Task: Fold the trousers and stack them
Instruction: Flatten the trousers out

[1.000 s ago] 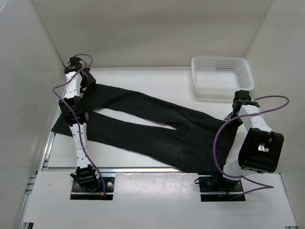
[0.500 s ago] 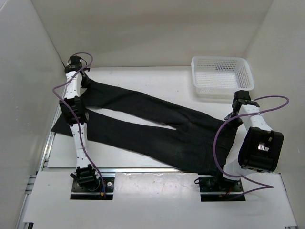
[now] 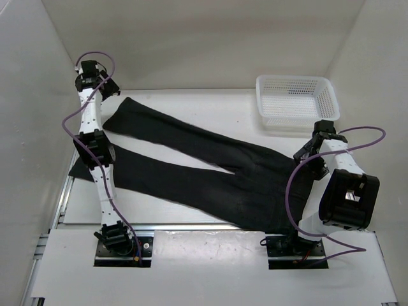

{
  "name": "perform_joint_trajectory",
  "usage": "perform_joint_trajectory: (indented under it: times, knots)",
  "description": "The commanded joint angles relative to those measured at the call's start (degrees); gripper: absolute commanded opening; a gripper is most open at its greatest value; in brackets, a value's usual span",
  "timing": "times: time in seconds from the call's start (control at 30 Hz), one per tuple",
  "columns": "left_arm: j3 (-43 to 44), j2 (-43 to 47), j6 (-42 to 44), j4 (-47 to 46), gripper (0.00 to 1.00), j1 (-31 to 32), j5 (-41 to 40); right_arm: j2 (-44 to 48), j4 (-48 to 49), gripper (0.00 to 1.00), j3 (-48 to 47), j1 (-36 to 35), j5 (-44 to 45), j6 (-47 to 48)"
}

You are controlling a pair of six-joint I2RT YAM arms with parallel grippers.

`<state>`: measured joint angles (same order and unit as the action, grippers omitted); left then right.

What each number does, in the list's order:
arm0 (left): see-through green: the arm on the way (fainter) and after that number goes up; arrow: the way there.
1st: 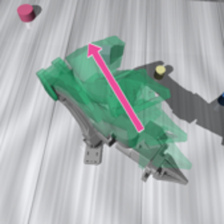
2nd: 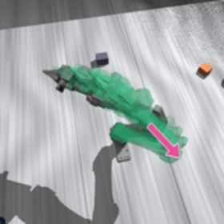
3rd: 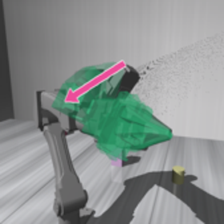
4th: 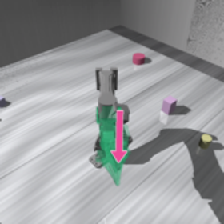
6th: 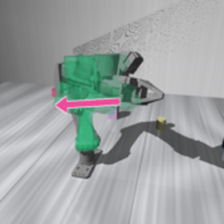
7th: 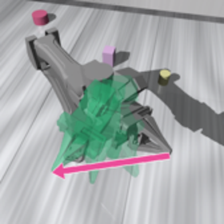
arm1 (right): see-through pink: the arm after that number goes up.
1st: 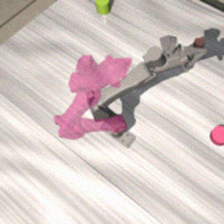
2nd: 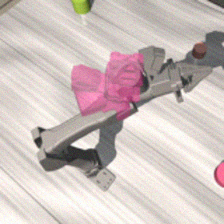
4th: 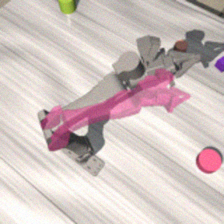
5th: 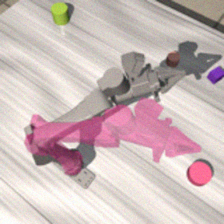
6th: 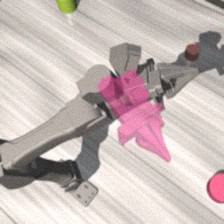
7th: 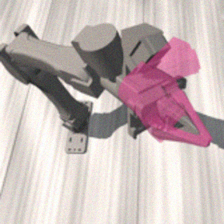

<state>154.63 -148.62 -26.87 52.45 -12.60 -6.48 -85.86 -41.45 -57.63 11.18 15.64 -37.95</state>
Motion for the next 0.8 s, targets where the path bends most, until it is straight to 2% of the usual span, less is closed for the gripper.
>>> perform_joint_trajectory:
  times: [0.0, 0.03, 0.17, 0.2, 0.23, 0.27, 0.3, 0.33, 0.37, 0.53, 0.63, 0.77]
  knots:
    - [-3.4, 8.8, 0.5, -1.1, 1.00, -0.8, 0.2, 2.0, 0.8, 0.96, -3.3, 0.2, -0.3, 2.1]
    - [-4.2, 11.0, 1.0, -1.1, 1.00, -0.8, 0.8, 2.6, 0.1, 0.99, -3.9, 0.2, -0.3, 2.7]
    - [-10.4, 17.7, 2.9, 1.0, 1.00, 0.0, 2.5, 6.9, -0.5, 0.99, -6.1, -0.5, 0.3, 3.8]
    - [-13.8, 19.0, 3.7, 1.0, 0.94, 0.6, 3.0, 7.6, -0.5, 0.94, -6.1, -1.2, 0.3, 3.8]
    - [-15.8, 20.3, 4.5, 1.7, 0.85, 1.3, 3.1, 8.3, -0.5, 0.85, -6.1, -1.7, -1.1, 3.8]
    - [-18.0, 22.6, 5.1, 1.7, 0.46, 2.0, 3.1, 9.7, -0.5, 0.43, -6.1, -2.8, -1.8, 3.8]
    - [-22.9, 23.6, 5.1, 2.6, 0.27, 3.6, 2.4, 10.2, -0.5, 0.20, -5.1, -3.4, -2.9, 3.8]
    - [-25.4, 24.5, 5.1, 2.6, 0.15, 4.4, 2.4, 10.2, -0.5, 0.06, -4.3, -4.1, -4.2, 3.8]
    - [-28.0, 25.6, 5.1, 3.1, 0.10, 5.3, 3.0, 10.2, 0.3, 0.00, -3.6, -5.3, -6.3, 2.8]
    - [-41.7, 25.0, 1.1, 4.2, 0.10, 9.9, 2.2, 5.7, 4.1, 0.00, 1.5, -7.0, -11.8, -1.6]
    - [-44.0, 22.6, 1.1, 4.2, 0.10, 11.8, 1.4, 0.5, 6.6, 0.02, 3.0, -7.5, -11.8, -3.0]
    - [-42.7, 19.3, 1.9, 4.7, 0.10, 12.3, 0.8, -8.7, 9.5, 0.10, 2.0, -7.5, -11.2, -5.2]
